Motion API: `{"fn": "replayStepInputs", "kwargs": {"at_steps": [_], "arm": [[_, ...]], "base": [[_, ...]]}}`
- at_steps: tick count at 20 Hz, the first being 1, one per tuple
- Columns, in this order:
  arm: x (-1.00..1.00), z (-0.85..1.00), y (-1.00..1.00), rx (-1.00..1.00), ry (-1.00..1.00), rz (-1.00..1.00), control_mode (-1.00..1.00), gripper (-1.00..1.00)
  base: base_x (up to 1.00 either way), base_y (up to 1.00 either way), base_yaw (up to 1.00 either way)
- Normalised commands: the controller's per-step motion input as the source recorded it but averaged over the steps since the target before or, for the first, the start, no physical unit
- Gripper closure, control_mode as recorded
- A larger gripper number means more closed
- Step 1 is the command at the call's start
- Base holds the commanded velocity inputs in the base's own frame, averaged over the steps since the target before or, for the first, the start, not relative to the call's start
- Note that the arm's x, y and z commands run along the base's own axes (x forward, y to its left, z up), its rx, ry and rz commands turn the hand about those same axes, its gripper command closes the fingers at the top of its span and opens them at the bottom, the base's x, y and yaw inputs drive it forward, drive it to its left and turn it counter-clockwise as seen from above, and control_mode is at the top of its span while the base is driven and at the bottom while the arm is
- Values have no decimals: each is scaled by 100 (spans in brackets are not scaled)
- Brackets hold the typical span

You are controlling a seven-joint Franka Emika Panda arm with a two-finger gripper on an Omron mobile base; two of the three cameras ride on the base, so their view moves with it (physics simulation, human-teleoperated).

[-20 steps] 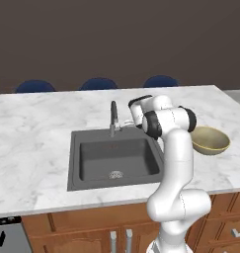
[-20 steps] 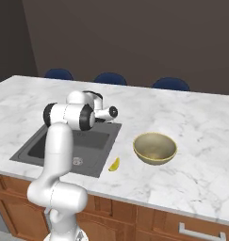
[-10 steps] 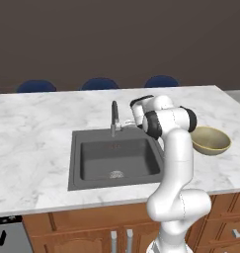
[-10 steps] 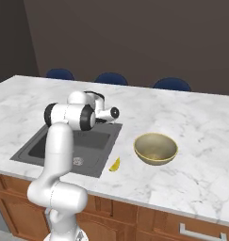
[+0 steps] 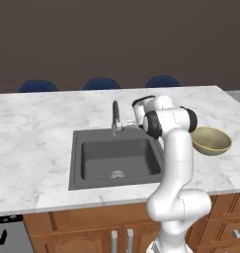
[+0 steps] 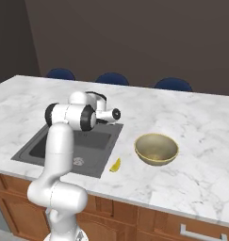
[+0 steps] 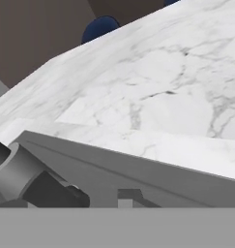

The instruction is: Turn on the sink faucet. Then move the lemon wedge from the counter to the sink. Turn off the sink. Move the vegetable from the sink to the pot next to the stove. Finally move the pot to the front left burner.

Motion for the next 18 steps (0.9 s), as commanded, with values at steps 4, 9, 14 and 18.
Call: {"fn": "replayStepInputs", "kwargs": {"at_steps": [4, 9, 14, 18], "arm": [[-11, -70, -86, 3, 0, 0, -100, 100], [-11, -70, -85, 3, 0, 0, -100, 100], [-12, -70, -85, 3, 0, 0, -100, 100], [-12, -71, -84, 3, 1, 0, -100, 100]], "base": [[0, 0, 0], [0, 0, 0], [0, 0, 0], [0, 0, 0]]}}
